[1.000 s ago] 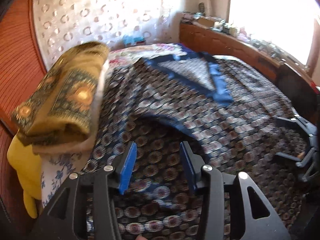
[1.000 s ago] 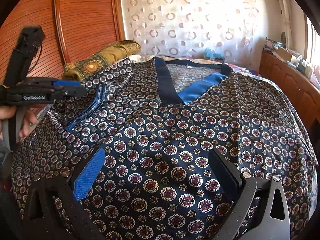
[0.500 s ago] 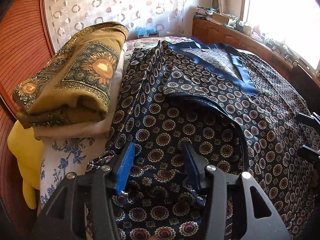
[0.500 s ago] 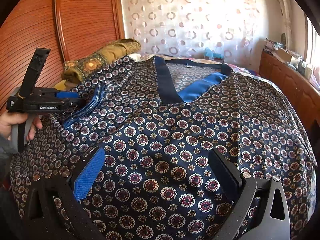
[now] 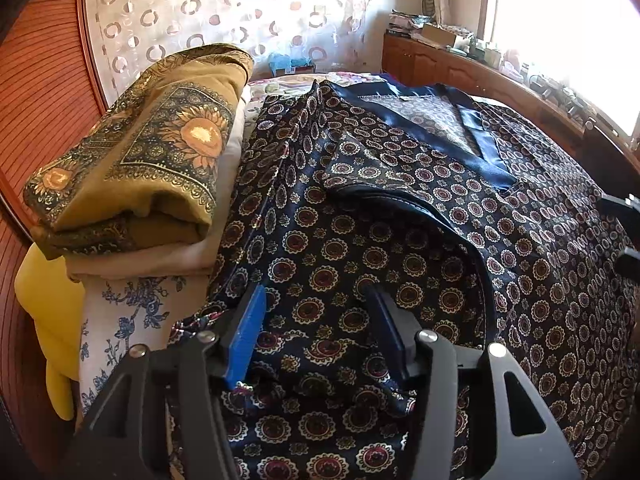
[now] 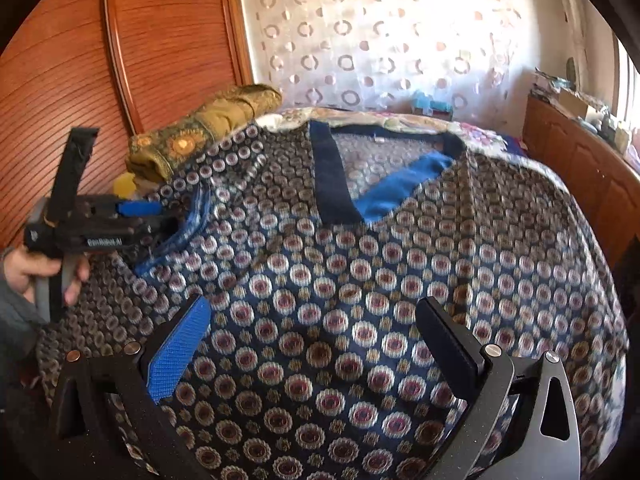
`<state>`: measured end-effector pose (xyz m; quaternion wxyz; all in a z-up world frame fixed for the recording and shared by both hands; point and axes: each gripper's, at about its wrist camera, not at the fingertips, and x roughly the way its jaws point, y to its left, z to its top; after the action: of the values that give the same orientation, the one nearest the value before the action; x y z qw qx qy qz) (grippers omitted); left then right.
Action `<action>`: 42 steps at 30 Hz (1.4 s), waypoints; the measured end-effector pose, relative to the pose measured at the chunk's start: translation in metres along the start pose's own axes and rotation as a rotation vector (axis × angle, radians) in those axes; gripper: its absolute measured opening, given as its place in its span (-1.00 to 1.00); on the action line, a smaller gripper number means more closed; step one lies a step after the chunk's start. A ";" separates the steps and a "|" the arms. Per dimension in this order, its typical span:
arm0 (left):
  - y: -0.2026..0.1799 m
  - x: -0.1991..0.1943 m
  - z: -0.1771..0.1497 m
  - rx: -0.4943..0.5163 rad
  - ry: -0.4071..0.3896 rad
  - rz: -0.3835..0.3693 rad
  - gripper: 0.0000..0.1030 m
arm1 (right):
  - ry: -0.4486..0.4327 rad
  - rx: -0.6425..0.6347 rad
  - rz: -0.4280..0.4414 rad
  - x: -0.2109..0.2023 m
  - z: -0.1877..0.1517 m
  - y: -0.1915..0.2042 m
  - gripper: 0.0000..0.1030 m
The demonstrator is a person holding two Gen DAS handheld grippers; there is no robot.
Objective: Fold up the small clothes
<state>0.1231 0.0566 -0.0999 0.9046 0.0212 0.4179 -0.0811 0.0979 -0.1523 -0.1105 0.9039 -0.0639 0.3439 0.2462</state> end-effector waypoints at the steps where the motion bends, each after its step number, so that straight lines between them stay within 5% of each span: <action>1: 0.000 0.000 0.000 0.000 0.000 0.000 0.03 | 0.000 -0.003 0.008 0.001 0.005 0.001 1.00; 7: 0.002 -0.007 -0.006 -0.022 -0.014 -0.004 0.03 | 0.006 -0.036 0.059 0.018 0.038 0.011 1.00; 18: 0.027 -0.077 -0.029 -0.163 -0.202 0.061 0.03 | 0.117 -0.077 0.162 0.107 0.082 0.050 1.00; 27: 0.031 -0.091 -0.033 -0.172 -0.241 0.078 0.03 | 0.212 -0.140 0.086 0.161 0.090 0.062 1.00; 33: 0.021 -0.087 -0.035 -0.167 -0.232 0.063 0.03 | 0.201 -0.064 -0.012 0.151 0.086 0.018 1.00; 42: -0.008 -0.077 -0.027 -0.124 -0.221 0.033 0.03 | 0.136 -0.003 -0.003 0.094 0.068 -0.028 1.00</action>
<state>0.0517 0.0616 -0.0587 0.9459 -0.0371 0.3195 -0.0421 0.2127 -0.1197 -0.1222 0.8786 -0.0825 0.4042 0.2405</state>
